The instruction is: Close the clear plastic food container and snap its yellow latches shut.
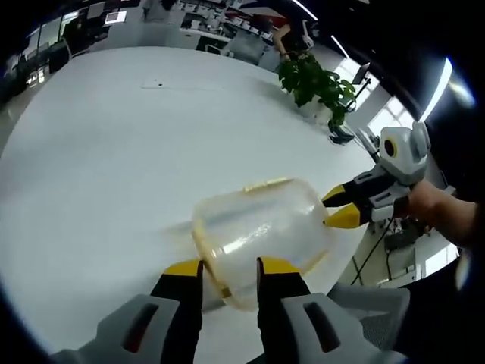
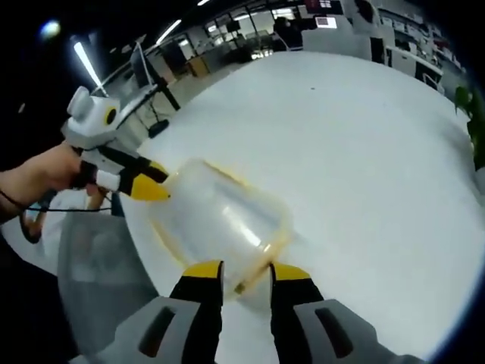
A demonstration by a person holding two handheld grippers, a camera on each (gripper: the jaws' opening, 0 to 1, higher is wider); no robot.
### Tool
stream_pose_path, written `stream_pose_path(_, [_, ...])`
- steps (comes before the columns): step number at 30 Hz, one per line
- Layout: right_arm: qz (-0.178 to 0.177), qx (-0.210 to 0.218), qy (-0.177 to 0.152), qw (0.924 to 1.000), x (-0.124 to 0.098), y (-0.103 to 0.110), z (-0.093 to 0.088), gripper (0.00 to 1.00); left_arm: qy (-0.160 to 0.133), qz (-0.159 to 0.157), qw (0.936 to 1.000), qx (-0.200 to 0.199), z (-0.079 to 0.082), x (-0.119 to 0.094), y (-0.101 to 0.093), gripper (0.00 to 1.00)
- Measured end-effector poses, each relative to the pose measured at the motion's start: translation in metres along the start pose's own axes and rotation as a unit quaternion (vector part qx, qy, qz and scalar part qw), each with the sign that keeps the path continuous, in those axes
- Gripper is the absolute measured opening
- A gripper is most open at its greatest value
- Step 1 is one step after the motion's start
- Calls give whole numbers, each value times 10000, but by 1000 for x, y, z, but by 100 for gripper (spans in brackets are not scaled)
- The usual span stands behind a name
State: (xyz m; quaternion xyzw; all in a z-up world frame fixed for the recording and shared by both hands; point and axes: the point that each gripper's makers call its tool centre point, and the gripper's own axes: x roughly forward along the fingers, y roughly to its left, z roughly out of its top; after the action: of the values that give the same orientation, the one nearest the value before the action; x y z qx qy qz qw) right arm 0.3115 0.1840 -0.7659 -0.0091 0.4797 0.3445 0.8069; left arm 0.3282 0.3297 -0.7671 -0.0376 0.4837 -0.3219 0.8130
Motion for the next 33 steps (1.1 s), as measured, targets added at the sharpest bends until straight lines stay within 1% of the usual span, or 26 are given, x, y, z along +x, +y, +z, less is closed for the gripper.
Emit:
stream_pose_path(7, [29,-37,217,9998,0,0,3,22,0,62,10000,-69,2,-2,0,26])
stream_pose_path(9, [20,-89,281,9996,0,1,4,23,101,60,9998,-137,0,-3,1,26])
stream_pose_path(10, [-9,-154,330,9993,0,2,4,23,108,60,9999,-91,0,-4,1,27])
stream_pose_path(12, [-72,-593,499,9970,-2,0,5,22,150,76,9988,453,2,-7,1,26])
stream_pose_path(13, [-250,-987,637,9928,-6,-3,8,21,164,238,9965,781,5,-10,3,24])
stream_pose_path(14, [-349,-1217,701,9895,-7,-5,12,20,229,361,9945,956,6,-13,5,24])
stream_pose_path(15, [-344,-1501,642,9860,-9,-1,21,22,238,413,9891,1391,10,-16,3,25])
stream_pose_path(16, [-247,-1604,553,9852,-9,5,28,24,209,435,9858,1610,13,-17,1,29])
stream_pose_path(17, [-222,-1584,485,9859,-10,9,35,26,191,461,9827,1784,16,-18,-2,30])
stream_pose_path(18, [-199,-1577,484,9861,-10,10,39,26,181,478,9813,1856,18,-19,-4,31])
stream_pose_path(20, [-45,-1661,425,9852,-7,16,46,24,154,396,9777,2058,21,-18,-9,29])
stream_pose_path(23, [49,-1685,329,9851,-5,20,52,24,204,329,9720,2318,24,-15,-19,29])
stream_pose_path(24, [144,-1778,336,9834,-3,24,53,24,179,236,9673,2519,26,-15,-25,29])
stream_pose_path(25, [204,-1869,307,9817,-1,26,55,24,213,218,9639,2647,26,-15,-27,29])
stream_pose_path(26, [210,-1956,337,9799,0,27,54,25,216,189,9586,2834,28,-14,-30,29])
stream_pose_path(29, [347,-2267,306,9729,3,33,55,24,161,-5,9462,3232,29,-13,-42,29])
stream_pose_path(32, [370,-2351,400,9704,8,35,52,24,188,-17,9419,3353,30,-9,-44,29])
stream_pose_path(33, [424,-2391,398,9692,9,37,53,24,168,-58,9391,3433,32,-7,-46,28])
